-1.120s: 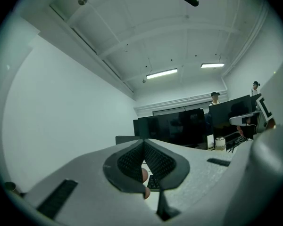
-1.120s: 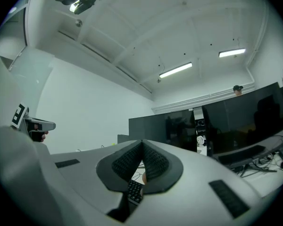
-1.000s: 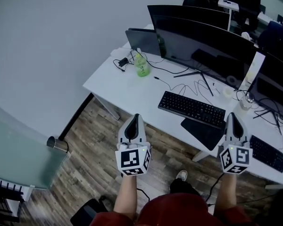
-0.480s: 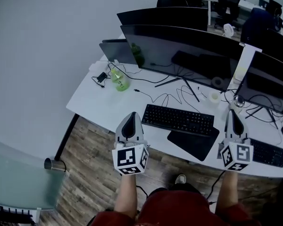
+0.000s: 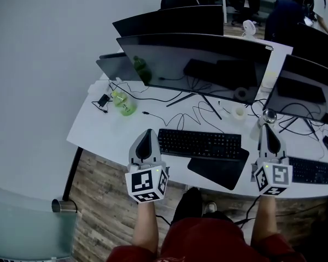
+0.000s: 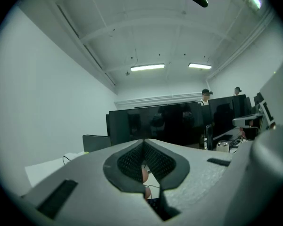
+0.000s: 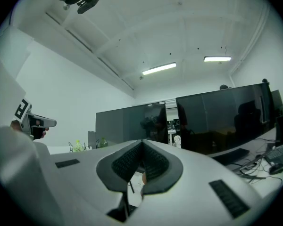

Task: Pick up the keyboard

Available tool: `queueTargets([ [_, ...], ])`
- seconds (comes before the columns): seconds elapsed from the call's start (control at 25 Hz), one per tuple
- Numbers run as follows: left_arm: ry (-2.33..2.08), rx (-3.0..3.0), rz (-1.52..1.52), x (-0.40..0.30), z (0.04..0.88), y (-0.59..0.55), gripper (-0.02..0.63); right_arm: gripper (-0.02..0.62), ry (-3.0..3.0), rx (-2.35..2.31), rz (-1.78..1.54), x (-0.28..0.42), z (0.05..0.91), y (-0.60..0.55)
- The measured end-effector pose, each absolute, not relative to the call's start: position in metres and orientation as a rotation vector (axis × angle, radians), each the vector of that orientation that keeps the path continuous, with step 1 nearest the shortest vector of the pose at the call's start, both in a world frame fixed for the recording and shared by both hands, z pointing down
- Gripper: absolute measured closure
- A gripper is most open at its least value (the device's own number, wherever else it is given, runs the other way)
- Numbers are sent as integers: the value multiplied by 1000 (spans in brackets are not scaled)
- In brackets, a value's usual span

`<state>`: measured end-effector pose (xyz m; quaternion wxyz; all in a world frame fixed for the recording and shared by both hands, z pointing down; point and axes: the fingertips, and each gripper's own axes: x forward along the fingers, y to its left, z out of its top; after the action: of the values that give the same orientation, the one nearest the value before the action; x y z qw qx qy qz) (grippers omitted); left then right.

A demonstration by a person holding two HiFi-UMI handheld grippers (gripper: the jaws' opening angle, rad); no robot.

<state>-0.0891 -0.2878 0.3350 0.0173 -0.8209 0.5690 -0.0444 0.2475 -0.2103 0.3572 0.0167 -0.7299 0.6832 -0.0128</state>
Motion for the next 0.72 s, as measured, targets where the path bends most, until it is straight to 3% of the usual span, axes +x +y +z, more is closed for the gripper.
queueTargets([
  [0.72,1591,-2614,-38,-78,317,-413,598,597,1969,-2400,132,249,318,-292],
])
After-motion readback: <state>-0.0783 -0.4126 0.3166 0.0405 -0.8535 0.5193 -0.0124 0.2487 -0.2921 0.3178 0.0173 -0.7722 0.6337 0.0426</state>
